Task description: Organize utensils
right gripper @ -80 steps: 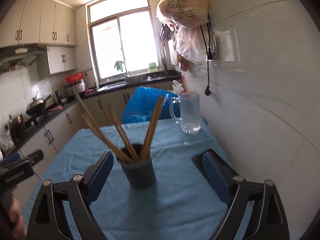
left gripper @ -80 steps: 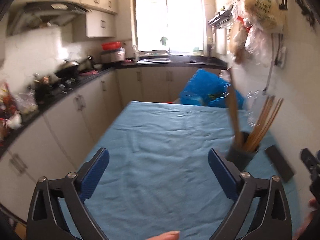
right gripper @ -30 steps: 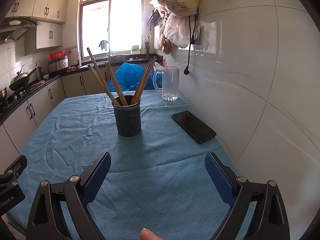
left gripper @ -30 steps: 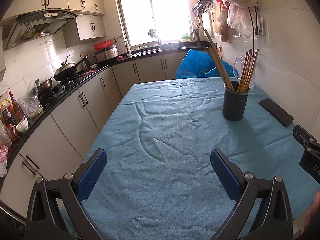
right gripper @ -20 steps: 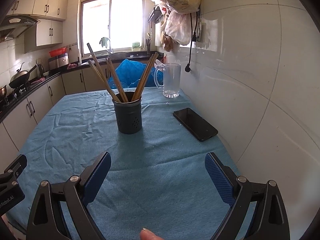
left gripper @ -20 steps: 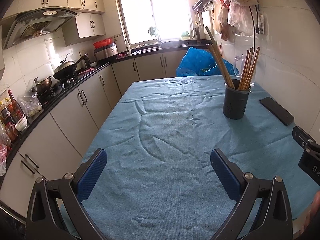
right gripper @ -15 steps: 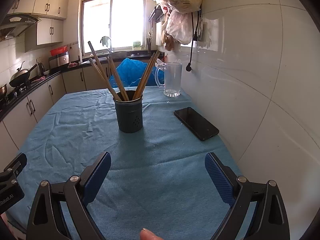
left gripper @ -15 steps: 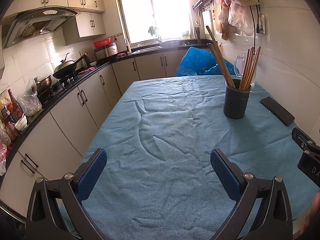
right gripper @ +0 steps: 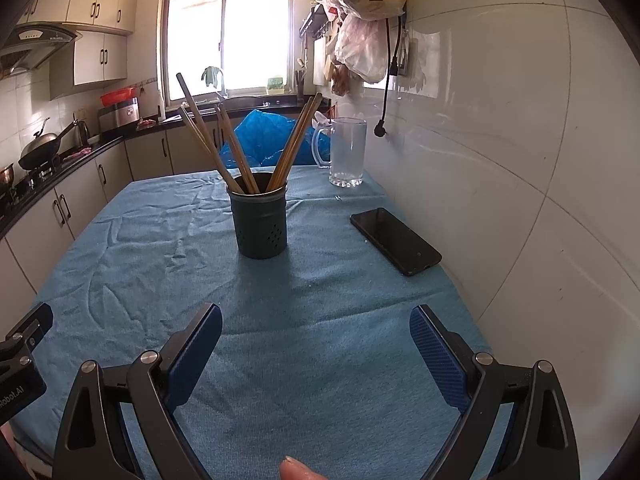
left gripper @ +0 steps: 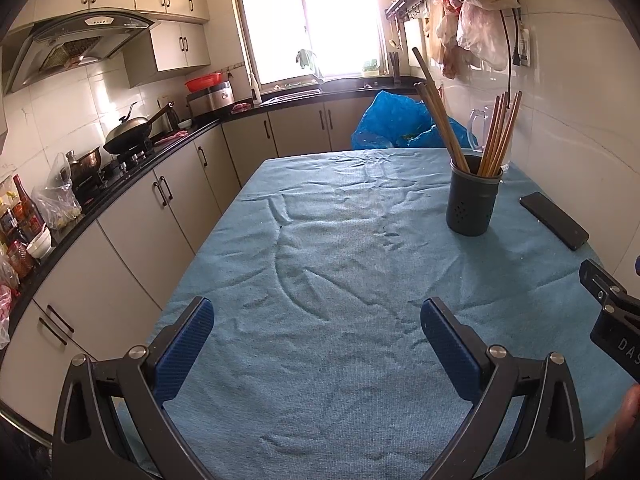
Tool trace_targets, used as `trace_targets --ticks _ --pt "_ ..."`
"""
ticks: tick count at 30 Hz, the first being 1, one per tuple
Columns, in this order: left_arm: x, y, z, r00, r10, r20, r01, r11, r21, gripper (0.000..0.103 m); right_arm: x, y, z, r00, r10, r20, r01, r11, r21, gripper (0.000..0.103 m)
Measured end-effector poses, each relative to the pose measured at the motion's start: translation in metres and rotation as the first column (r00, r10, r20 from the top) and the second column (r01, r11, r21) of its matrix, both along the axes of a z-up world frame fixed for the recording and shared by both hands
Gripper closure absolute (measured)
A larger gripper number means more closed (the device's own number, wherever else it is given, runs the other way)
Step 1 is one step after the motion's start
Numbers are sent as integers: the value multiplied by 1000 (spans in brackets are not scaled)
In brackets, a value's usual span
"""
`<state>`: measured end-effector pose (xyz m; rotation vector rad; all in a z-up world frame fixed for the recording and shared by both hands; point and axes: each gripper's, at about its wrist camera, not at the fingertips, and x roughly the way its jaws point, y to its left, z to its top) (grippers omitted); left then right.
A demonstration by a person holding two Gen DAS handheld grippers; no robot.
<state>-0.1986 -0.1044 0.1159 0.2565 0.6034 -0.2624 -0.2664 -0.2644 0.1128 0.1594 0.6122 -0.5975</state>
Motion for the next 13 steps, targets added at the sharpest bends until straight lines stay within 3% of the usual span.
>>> trace_targets --ticks 9,13 --pt "1 0 -1 1000 6 0 -6 1000 6 0 3 -1 -3 1000 2 -9 -2 1000 6 6" --pt "19 7 -6 998 52 -23 -52 999 3 0 7 -11 -7 1000 -3 -17 3 999 36 5"
